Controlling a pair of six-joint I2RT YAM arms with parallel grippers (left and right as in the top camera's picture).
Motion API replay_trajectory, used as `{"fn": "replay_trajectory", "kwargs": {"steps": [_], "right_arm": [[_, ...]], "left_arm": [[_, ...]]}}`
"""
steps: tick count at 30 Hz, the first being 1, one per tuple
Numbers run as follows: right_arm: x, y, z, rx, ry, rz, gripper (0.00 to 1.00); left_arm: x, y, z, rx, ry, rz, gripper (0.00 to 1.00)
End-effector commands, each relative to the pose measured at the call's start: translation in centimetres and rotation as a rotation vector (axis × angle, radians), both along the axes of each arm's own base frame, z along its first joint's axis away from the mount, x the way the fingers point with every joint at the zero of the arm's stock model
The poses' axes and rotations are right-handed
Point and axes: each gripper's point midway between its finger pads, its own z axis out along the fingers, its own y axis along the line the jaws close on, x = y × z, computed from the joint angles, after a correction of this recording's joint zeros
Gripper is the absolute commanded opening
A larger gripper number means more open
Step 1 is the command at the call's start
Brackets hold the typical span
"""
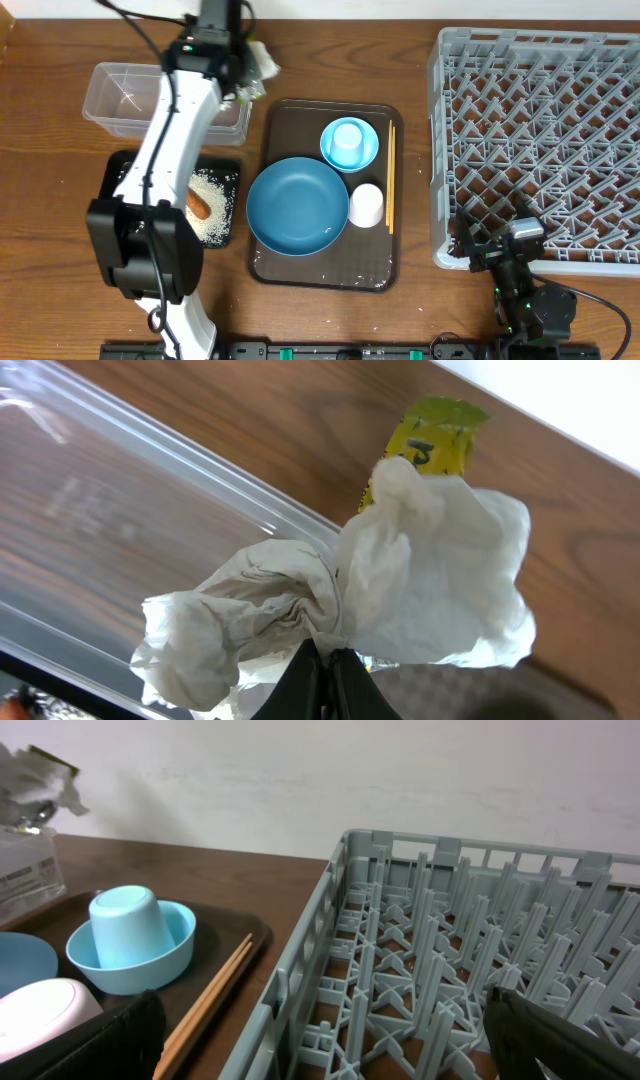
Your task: Sort waste into correct bins and load items into the dishwasher rack
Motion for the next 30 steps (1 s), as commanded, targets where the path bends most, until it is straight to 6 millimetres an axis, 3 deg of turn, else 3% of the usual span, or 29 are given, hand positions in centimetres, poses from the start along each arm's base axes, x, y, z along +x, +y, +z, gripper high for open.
{"fn": "replay_trajectory", "kwargs": {"steps": [1,8,14,16,18,19,30], "right_arm": [[0.0,-0.4,0.0,-0.014,-0.003,-0.016,0.99],[0.0,-0.4,0.0,-0.015,-0.004,-0.016,0.99],[0.0,-0.4,0.0,-0.015,-0.004,-0.016,0.99],[0.0,-0.4,0.0,-0.015,-0.004,-0.016,0.99],[0.0,-0.4,0.0,-0.014,-0.003,-0.016,0.99],[0.0,-0.4,0.0,-0.015,-0.004,-0.016,0.99],[0.0,-0.4,0.0,-0.015,-0.004,-0.016,0.99]], "left_arm": [[0.2,3.0,0.2,0.002,-0.011,0.086,0.06],[-0.2,8.1,-0.7,0.001,0.015,0.215,0.06],[-1.0,10.4,-1.8,0.003,0.059,0.261,0.10],[-1.2,10.7,-1.9,0.003,0.063,0.268,0.21],[-1.2,10.9,-1.9,0.004,0.065,0.271,0.46],[-1.3,10.9,-1.9,0.004,0.066,0.271,0.50],[-2.5,10.1,-1.5,-0.025,0.101,0.253,0.58]]}}
